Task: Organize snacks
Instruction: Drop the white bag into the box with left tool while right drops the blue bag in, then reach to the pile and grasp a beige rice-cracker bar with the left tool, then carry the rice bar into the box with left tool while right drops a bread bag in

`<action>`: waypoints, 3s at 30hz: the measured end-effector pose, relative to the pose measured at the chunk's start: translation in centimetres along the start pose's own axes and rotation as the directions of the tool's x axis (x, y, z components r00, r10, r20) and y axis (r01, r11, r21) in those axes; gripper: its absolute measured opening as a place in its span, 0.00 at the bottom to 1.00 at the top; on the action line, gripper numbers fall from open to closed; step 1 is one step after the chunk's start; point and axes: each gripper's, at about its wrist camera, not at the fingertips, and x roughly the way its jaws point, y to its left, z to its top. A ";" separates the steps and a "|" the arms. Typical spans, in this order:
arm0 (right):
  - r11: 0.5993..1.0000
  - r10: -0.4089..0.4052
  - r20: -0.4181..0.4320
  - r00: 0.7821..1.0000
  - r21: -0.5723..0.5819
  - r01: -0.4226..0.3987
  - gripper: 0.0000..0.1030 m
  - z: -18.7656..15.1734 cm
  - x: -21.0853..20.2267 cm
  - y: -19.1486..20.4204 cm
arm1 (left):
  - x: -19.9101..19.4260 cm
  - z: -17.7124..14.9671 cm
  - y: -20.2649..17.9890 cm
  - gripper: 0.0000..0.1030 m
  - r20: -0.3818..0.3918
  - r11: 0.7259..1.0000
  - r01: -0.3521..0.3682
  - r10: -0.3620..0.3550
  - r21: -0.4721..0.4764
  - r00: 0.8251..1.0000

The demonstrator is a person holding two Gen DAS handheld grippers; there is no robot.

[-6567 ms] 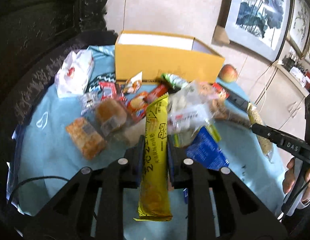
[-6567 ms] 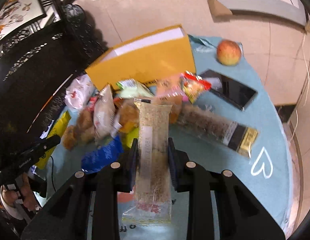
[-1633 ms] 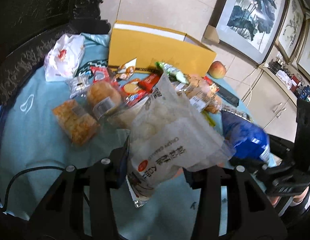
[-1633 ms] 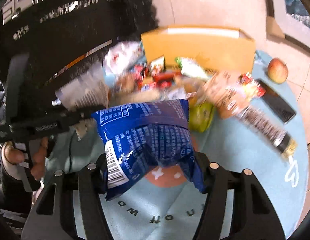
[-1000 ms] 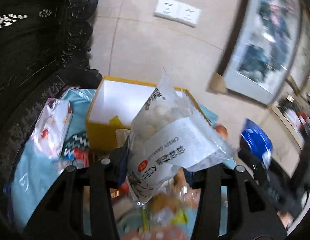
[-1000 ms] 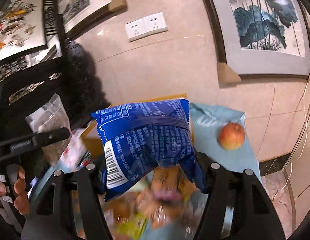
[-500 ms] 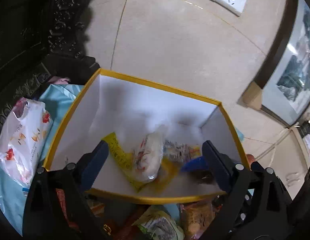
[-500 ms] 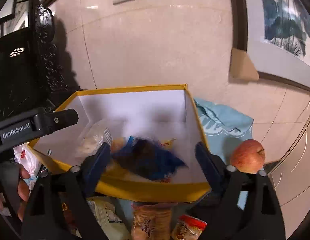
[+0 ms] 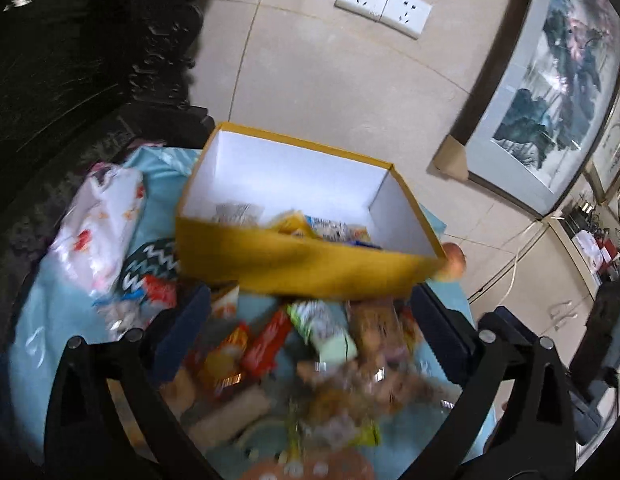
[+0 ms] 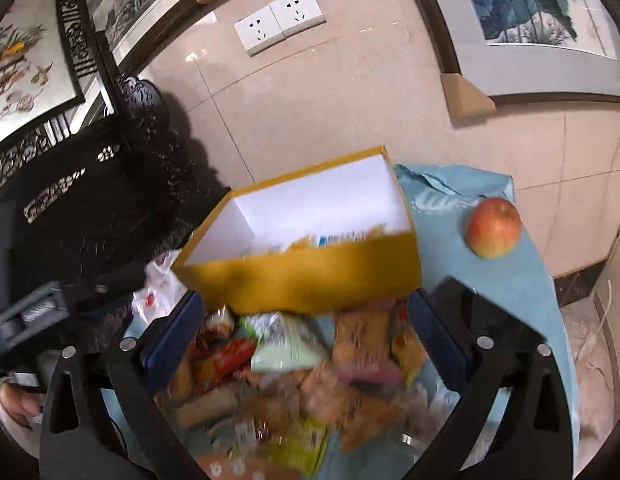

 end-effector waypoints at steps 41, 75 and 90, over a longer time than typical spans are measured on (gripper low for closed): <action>0.986 0.066 -0.187 0.980 0.162 -0.035 0.99 -10.7 0.6 -2.4 | 1.0 -16.9 4.2 0.98 -0.124 0.943 -0.109 0.154 0.315 0.980; 0.992 0.021 -0.228 0.973 0.123 0.007 0.99 -11.2 2.0 -2.9 | 3.0 -14.8 1.1 0.27 -0.140 0.951 -0.133 0.177 0.279 0.974; 0.917 -0.200 -0.208 0.957 -0.385 0.108 0.99 -11.8 6.7 6.5 | 1.4 -16.2 6.0 0.27 -0.108 0.984 -0.086 0.103 0.153 0.989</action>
